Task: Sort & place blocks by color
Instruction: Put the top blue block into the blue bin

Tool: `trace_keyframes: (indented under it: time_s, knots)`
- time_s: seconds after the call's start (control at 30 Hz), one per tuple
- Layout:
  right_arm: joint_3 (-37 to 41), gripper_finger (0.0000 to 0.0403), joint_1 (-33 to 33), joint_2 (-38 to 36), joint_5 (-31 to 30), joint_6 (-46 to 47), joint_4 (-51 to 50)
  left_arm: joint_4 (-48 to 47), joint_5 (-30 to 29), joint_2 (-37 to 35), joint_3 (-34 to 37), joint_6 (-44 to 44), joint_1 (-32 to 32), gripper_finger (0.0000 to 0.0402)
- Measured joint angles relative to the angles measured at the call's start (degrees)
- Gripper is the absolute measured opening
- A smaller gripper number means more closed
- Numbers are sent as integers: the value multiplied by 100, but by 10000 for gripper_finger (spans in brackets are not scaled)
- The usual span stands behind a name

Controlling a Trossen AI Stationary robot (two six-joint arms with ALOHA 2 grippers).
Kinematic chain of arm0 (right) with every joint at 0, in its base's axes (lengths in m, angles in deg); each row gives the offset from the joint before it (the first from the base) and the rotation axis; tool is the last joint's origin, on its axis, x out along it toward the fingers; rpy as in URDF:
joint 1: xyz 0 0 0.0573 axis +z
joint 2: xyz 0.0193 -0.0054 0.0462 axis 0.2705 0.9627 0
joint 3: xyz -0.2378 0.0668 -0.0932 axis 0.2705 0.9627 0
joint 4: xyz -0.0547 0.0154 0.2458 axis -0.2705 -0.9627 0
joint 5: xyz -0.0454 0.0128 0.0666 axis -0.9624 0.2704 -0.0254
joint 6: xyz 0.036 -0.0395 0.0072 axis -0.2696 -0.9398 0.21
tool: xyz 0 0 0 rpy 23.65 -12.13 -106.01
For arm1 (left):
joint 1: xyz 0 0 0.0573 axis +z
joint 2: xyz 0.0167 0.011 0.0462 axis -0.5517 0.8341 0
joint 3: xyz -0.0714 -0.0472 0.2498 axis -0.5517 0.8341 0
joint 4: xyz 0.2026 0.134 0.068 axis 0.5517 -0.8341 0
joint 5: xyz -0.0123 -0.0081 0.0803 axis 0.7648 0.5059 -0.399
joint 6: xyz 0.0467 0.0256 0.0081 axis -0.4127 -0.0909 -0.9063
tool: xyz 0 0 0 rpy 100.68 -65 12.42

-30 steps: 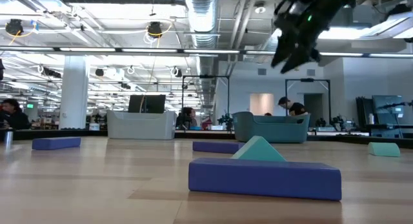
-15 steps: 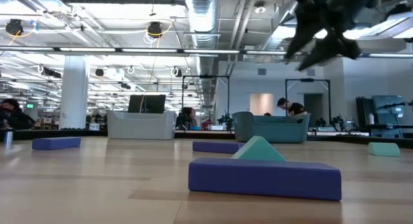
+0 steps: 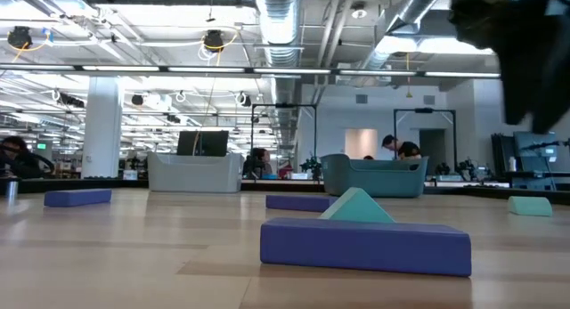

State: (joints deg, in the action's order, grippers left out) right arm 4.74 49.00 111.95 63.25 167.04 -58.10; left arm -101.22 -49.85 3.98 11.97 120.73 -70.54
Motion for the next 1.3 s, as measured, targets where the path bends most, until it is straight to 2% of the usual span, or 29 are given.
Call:
trace_keyframes:
  time_s: [0.1, 0.23, 0.37, 0.57, 0.7, 0.87, 0.93, 1.0, 1.17, 1.23, 1.3]
  knots:
    - [-99, 195, 118, 287, 244, 150, -9, 97, 379, -37, 82, 45, 124, 77]
    - [-93, 193, 17, 670, 744, -1, 88, 69, 38, -52, 92, 17, 83, 77]
    - [-93, 193, -372, 871, 1275, -884, 621, 359, 26, -53, 94, -26, 145, 77]
    - [-92, 197, -828, 911, 1171, -1213, 169, 735, 18, -42, 94, -87, 180, 77]
    - [-105, 203, -1124, 415, 1174, -1687, 94, 588, 37, -42, 94, -16, 405, 81]
    - [-31, 211, -1352, -229, 337, -2289, -695, 354, 297, -42, 94, 193, 796, 122]
    - [268, 214, -1365, -448, 243, -2728, -723, 169, 361, -69, 94, 499, 883, 146]
    - [714, 216, -1358, -616, 378, -3056, -470, -180, 413, -130, 94, 851, 878, 171]
    - [1693, 217, -1475, -937, 1389, -3504, 774, -1095, 437, -127, 92, 1825, 394, 221]
    - [1860, 217, -1553, -949, 1468, -3330, 701, -1356, 348, -102, 92, 2233, 172, 235]
    - [1971, 217, -1647, -949, 1472, -2664, 490, -1535, 179, -87, 92, 2671, -12, 244]
